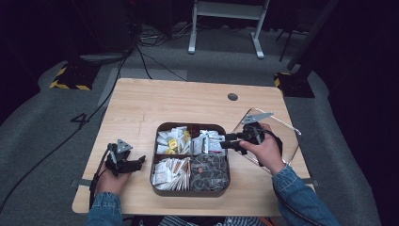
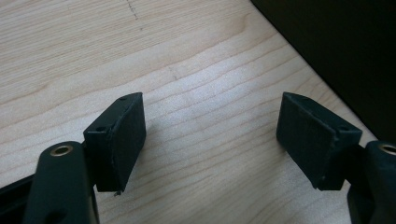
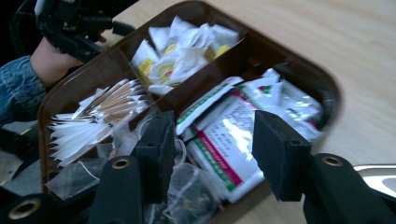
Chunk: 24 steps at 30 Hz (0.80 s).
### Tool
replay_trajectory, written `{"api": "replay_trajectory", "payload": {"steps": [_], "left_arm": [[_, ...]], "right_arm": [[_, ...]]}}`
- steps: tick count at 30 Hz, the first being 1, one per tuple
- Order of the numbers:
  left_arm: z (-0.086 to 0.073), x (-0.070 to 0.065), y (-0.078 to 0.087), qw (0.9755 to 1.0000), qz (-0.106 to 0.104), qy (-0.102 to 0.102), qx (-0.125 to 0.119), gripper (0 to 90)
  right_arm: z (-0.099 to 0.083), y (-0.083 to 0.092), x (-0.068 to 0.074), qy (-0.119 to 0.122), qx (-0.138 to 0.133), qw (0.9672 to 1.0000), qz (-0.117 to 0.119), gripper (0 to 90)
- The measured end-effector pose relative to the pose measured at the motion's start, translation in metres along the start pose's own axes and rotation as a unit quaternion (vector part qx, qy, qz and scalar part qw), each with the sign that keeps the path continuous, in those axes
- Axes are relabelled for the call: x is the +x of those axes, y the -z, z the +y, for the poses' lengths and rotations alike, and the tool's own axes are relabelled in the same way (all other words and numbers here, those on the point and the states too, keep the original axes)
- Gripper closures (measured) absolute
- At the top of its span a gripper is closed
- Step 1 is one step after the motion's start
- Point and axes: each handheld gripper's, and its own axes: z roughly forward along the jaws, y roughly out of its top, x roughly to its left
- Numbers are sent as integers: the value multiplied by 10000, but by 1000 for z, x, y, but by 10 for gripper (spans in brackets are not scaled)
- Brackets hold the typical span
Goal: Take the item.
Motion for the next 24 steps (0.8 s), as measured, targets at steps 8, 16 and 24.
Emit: {"api": "replay_trajectory", "payload": {"steps": [8, 16, 24], "left_arm": [[0, 0, 0, 10000, -9, -4, 5, 244], [0, 1, 0, 10000, -30, -3, 10, 243], [0, 1, 0, 10000, -28, -5, 10, 244]], "right_arm": [[7, -34, 8, -69, 438, 9990, 112, 503], [11, -55, 8, -77, 640, 9979, 70, 538], [17, -66, 12, 94, 669, 9977, -46, 627]]}}
